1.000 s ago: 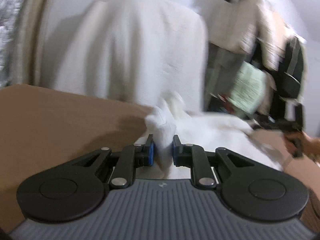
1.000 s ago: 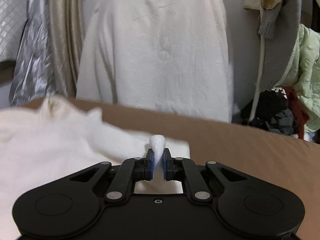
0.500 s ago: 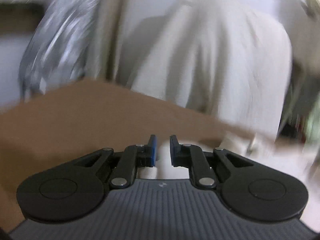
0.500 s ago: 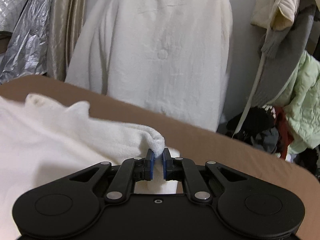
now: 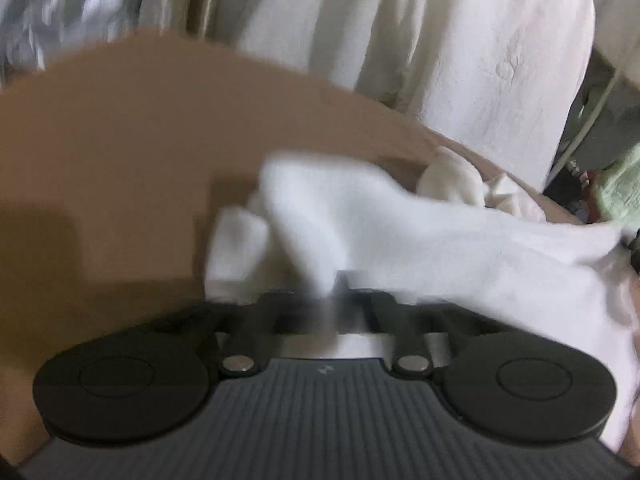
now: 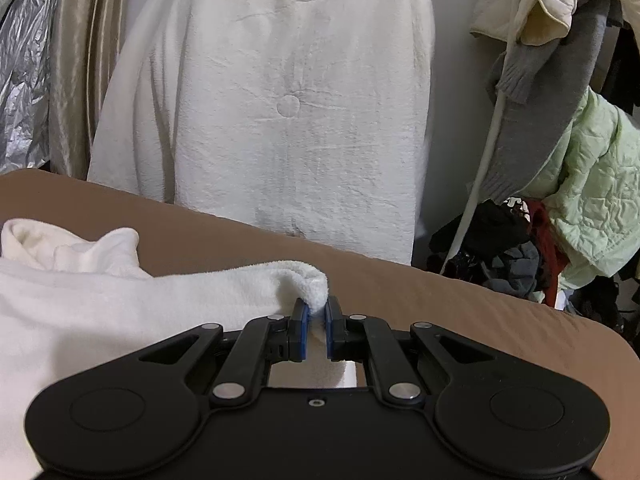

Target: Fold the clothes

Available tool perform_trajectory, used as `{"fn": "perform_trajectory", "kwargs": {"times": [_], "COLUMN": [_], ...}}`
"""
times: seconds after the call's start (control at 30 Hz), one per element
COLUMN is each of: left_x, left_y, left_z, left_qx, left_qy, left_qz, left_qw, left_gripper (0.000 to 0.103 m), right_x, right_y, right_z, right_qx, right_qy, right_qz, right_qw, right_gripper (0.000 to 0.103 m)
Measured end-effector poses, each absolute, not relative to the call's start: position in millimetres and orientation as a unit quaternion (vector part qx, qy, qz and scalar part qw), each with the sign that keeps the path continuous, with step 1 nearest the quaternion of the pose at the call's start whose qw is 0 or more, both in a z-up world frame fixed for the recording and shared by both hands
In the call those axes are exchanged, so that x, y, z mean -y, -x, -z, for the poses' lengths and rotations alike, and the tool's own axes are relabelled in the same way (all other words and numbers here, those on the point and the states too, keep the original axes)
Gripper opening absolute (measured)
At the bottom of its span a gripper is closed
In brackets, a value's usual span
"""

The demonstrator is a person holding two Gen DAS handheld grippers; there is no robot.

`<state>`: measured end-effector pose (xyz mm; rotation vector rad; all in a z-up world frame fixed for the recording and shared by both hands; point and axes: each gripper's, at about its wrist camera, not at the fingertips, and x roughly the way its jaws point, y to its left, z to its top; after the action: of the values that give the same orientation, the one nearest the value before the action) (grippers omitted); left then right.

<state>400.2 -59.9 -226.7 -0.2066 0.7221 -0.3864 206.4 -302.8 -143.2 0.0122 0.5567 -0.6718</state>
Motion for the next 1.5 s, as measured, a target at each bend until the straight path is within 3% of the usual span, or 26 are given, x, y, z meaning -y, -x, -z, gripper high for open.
{"fn": "perform_trajectory", "kwargs": {"times": [0.2, 0.23, 0.33, 0.43, 0.5, 0.57, 0.6, 0.73, 0.8, 0.97, 1.03, 1.17, 1.33, 1.5], "left_x": [67.8, 69.4, 79.7, 67.7, 40.9, 21.2, 21.1, 20.6, 20.3, 15.5, 13.5, 8.3, 2.6, 28.1], "left_y": [-377.5, -380.6, -400.3, -382.3, -360.6, -348.5, -343.6, -324.2, -314.5, -292.5, -280.8, -256.5, -233.6, -202.6], "left_z": [183.6, 190.3, 222.0, 220.0, 206.1, 203.8, 209.3, 231.4, 242.4, 240.7, 235.7, 226.1, 220.0, 190.4], "left_qx": [-0.224, -0.227, -0.311, -0.305, -0.287, -0.316, -0.334, -0.406, -0.441, -0.474, -0.473, -0.474, -0.482, -0.360], "left_qy": [0.031, 0.032, -0.011, -0.010, 0.070, 0.141, 0.128, 0.076, 0.050, 0.001, -0.009, -0.017, 0.062, 0.005], "left_qz": [0.115, 0.098, 0.061, 0.036, 0.052, 0.087, 0.086, 0.081, 0.078, 0.057, 0.034, -0.001, 0.068, 0.087], "left_qw": [0.967, 0.968, 0.948, 0.952, 0.954, 0.934, 0.930, 0.907, 0.893, 0.879, 0.880, 0.881, 0.871, 0.929], "left_gripper": [0.006, 0.012, 0.052, 0.052, 0.060, 0.079, 0.082, 0.082, 0.089, 0.093, 0.095, 0.094, 0.091, 0.091], "right_x": [293.1, 294.9, 308.8, 309.1, 291.2, 267.1, 253.1, 198.1, 189.9, 224.8, 233.0, 239.5, 235.0, 236.5], "right_y": [-221.7, -228.6, -255.6, -274.8, -264.8, -243.4, -232.6, -204.3, -183.8, -110.1, -81.2, -29.3, 12.3, 17.0], "right_z": [99.8, 96.8, 105.8, 125.6, 127.6, 127.6, 129.5, 147.8, 158.5, 186.6, 188.3, 184.2, 182.7, 204.1], "right_qx": [-0.201, -0.202, -0.252, -0.320, -0.311, -0.294, -0.291, -0.343, -0.355, -0.370, -0.369, -0.353, -0.288, -0.254], "right_qy": [0.050, 0.057, 0.052, 0.072, 0.086, 0.077, 0.077, 0.089, 0.055, -0.003, 0.004, 0.004, -0.209, -0.387], "right_qz": [0.342, 0.344, 0.342, 0.386, 0.420, 0.423, 0.417, 0.318, 0.278, 0.362, 0.416, 0.475, 0.390, 0.268], "right_qw": [0.917, 0.915, 0.904, 0.862, 0.848, 0.854, 0.858, 0.879, 0.891, 0.855, 0.831, 0.806, 0.849, 0.845], "right_gripper": [0.007, 0.007, 0.008, 0.017, 0.027, 0.027, 0.027, 0.030, 0.031, 0.031, 0.047, 0.048, 0.055, 0.057]}}
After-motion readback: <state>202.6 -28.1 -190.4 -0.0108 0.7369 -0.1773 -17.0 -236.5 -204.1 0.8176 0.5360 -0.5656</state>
